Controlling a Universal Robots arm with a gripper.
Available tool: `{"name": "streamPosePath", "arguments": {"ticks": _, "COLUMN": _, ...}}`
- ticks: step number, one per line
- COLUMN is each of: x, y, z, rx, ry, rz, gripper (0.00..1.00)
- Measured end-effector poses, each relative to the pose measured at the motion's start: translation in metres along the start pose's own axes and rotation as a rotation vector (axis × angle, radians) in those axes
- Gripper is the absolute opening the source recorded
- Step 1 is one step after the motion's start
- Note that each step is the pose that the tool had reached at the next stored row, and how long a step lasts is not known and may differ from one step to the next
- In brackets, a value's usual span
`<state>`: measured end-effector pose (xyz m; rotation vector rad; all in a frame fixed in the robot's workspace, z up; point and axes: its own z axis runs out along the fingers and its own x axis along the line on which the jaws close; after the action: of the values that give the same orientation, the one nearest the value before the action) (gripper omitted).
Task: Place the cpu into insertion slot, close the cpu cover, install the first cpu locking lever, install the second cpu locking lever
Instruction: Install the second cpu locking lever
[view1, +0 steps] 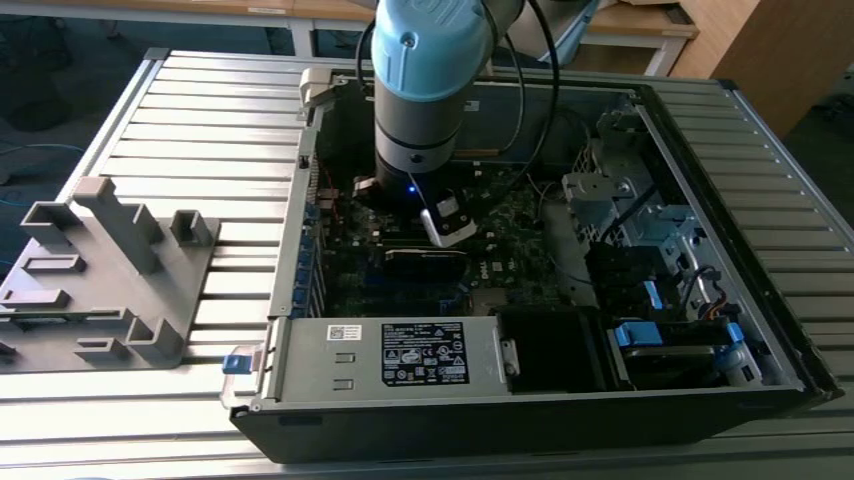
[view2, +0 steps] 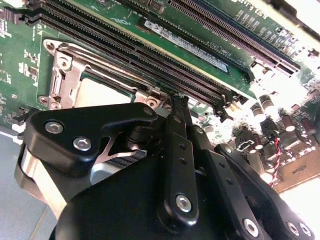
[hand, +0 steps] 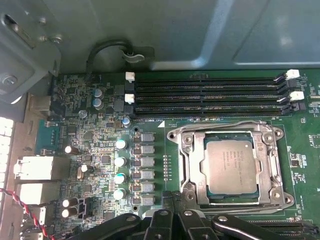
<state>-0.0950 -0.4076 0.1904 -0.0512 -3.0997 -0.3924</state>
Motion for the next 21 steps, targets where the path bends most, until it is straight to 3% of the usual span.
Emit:
{"name": "streamPosePath", "arguments": {"ticks": 6, "x": 0.0, "y": 0.0006, "z": -0.0016, "rx": -0.0006, "ry": -0.0004, "rz": 0.0, "gripper": 0.1}}
{"name": "streamPosePath", "arguments": {"ticks": 17, "x": 0.0003, "y": 0.0046, "z": -0.0175, "rx": -0.0003, "ry": -0.0002, "rz": 0.0, "gripper": 0.1}}
{"name": "streamPosePath", "arguments": {"ticks": 20, "x": 0.0003, "y": 0.0056, "z": -0.0214, "rx": 0.0034, "ry": -0.0002, "rz": 0.0, "gripper": 0.1}}
{"name": "streamPosePath", "arguments": {"ticks": 21, "x": 0.0004, "y": 0.0059, "z": -0.0221, "rx": 0.0076, "ry": -0.0006, "rz": 0.0, "gripper": 0.1}}
